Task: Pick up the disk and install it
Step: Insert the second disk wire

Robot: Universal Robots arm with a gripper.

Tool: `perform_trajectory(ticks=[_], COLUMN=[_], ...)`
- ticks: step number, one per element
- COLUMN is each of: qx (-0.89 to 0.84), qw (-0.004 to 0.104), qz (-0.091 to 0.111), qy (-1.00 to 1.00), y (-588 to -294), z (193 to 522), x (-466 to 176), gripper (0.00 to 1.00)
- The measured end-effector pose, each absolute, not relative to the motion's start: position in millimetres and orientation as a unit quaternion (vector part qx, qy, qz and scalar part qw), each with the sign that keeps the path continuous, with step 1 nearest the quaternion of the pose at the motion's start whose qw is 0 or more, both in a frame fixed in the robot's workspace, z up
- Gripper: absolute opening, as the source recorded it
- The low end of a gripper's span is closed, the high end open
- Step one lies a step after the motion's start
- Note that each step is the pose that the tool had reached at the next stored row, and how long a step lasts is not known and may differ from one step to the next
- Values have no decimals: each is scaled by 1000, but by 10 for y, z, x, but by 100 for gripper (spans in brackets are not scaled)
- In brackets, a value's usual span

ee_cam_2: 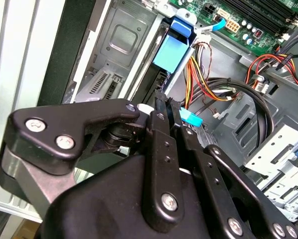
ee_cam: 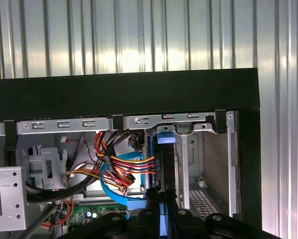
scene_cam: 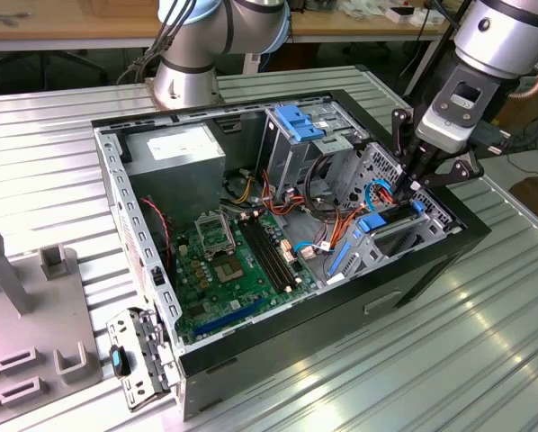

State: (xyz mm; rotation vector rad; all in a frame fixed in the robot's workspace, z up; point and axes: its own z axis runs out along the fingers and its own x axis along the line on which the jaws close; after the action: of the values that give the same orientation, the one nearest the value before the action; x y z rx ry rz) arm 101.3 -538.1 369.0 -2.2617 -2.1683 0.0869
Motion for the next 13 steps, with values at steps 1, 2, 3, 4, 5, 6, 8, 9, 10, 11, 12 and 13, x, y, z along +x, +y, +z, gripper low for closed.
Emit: perform_trajectory(ticks=[1,2,3,4,5,6,8,9,10,11,12,13], qx=[-722,-722,-722,-722,-722,-722,-722,-722,-722,-722,-722,-722], qw=[4,4,4,4,4,3,3,3,3,4,5,8], qz=[28,28,28,28,28,28,28,28,28,27,26,23], qy=[-692,-692,-692,-692,-692,-692,-692,-692,-692,-692,-692,-692], y=[-5381,-5381,-5381,-5381,-5381,-5381,-5381,-5381,-5381,-5381,-5383,-5384], z=[3690,3690,3690,3690,3690,3690,3690,3690,3690,3690,3690,3690], x=[1013,1013,1013,1013,1013,1013,1013,1013,1013,1013,1013,1012], gripper=[16,16,16,16,16,16,16,16,16,16,16,16])
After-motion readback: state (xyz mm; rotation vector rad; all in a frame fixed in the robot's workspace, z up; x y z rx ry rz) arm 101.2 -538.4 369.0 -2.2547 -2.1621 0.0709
